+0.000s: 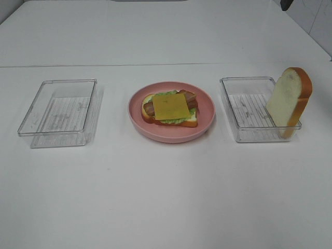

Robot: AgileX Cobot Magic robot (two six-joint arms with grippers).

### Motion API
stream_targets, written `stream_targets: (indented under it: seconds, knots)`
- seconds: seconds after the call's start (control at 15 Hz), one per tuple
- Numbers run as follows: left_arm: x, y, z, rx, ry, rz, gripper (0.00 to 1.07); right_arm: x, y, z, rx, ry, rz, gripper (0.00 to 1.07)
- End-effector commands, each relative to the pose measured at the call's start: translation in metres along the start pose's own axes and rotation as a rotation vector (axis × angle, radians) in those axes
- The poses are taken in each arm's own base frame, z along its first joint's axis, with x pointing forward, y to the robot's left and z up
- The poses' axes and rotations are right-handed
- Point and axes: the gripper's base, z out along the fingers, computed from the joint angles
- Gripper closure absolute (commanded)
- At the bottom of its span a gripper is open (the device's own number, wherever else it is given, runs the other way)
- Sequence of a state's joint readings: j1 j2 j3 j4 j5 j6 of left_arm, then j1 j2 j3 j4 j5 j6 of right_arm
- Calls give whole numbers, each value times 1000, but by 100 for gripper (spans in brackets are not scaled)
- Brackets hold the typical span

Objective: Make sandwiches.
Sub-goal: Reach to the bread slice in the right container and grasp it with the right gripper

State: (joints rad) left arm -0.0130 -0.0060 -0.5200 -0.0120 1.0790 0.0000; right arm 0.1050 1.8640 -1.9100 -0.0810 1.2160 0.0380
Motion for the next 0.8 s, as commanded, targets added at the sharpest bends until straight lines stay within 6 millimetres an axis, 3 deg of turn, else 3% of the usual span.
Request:
stream_targets:
  seconds: [0.07, 0.27, 0.53, 0.8]
  knots:
    - [0, 0, 0, 4, -3, -11, 16, 11, 0, 5, -20, 107, -27, 16]
    - [0, 0, 0, 4, -3, -11, 16, 26, -4, 33, -23, 165, -15, 16]
    - [0, 0, 0, 4, -3, -11, 16, 49, -31, 70, -36, 217, 72, 16]
    - [0, 0, 0, 4, -3, -11, 16, 53, -31, 102, -77, 272, 77, 16]
